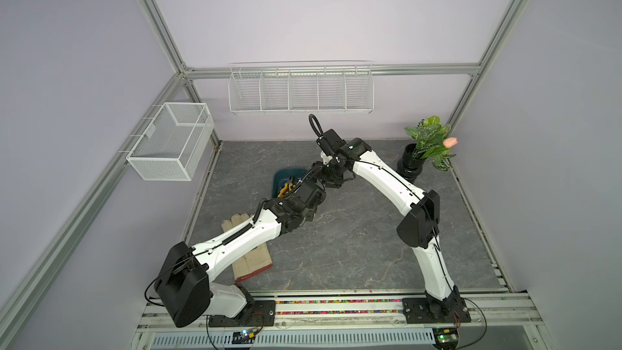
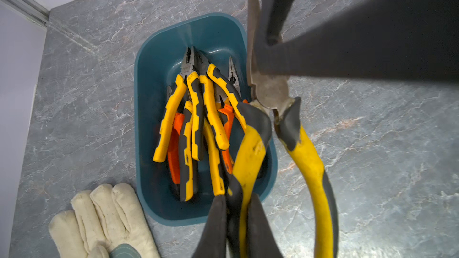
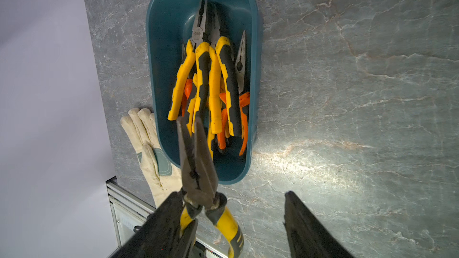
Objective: Take the pliers out of the storage box
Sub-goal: Pick up the pliers from the storage box.
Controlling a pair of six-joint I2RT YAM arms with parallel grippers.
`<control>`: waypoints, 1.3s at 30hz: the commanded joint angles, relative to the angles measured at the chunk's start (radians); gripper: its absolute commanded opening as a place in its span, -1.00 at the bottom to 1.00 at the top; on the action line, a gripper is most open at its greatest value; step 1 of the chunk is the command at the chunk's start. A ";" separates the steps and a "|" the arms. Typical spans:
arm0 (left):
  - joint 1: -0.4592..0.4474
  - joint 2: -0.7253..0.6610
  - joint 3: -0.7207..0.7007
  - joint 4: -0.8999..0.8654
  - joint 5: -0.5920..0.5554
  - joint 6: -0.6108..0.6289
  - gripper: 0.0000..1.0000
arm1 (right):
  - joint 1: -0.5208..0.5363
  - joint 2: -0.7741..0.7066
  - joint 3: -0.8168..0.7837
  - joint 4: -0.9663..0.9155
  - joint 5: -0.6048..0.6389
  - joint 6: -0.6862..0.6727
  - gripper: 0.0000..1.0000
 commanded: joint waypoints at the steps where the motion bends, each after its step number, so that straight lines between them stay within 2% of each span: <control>1: -0.021 -0.016 0.036 0.065 0.038 0.001 -1.00 | 0.011 0.023 -0.005 0.056 -0.006 0.024 0.32; 6: -0.021 -0.039 0.014 0.097 0.086 -0.027 -1.00 | 0.011 0.011 -0.031 0.090 -0.007 0.023 0.32; 9: -0.020 -0.051 0.003 0.106 0.098 -0.037 -1.00 | 0.011 -0.050 -0.160 0.240 -0.067 0.043 0.32; 12: -0.021 -0.058 -0.007 0.114 0.103 -0.044 -1.00 | 0.011 -0.094 -0.260 0.312 -0.053 0.064 0.33; 15: -0.021 -0.058 -0.005 0.109 0.102 -0.048 -1.00 | 0.011 -0.081 -0.243 0.253 -0.012 0.047 0.31; 17: -0.021 -0.054 -0.002 0.104 0.099 -0.048 -1.00 | 0.013 -0.083 -0.238 0.231 0.021 0.039 0.05; 18: -0.021 -0.052 -0.001 0.103 0.097 -0.045 -1.00 | 0.014 -0.089 -0.238 0.225 0.042 0.032 0.03; 28: -0.032 -0.030 0.006 0.070 0.037 -0.041 -1.00 | 0.037 -0.063 -0.055 0.022 0.240 -0.059 0.08; 35: -0.049 -0.014 0.020 0.056 0.000 -0.035 -1.00 | 0.039 -0.054 -0.049 -0.005 0.245 -0.063 0.02; 36: -0.053 -0.007 0.024 0.053 -0.008 -0.034 -1.00 | 0.039 -0.054 -0.050 -0.002 0.243 -0.064 -0.14; 39: -0.058 0.010 0.034 0.051 -0.018 -0.032 -1.00 | 0.041 -0.054 -0.049 0.001 0.232 -0.061 -0.24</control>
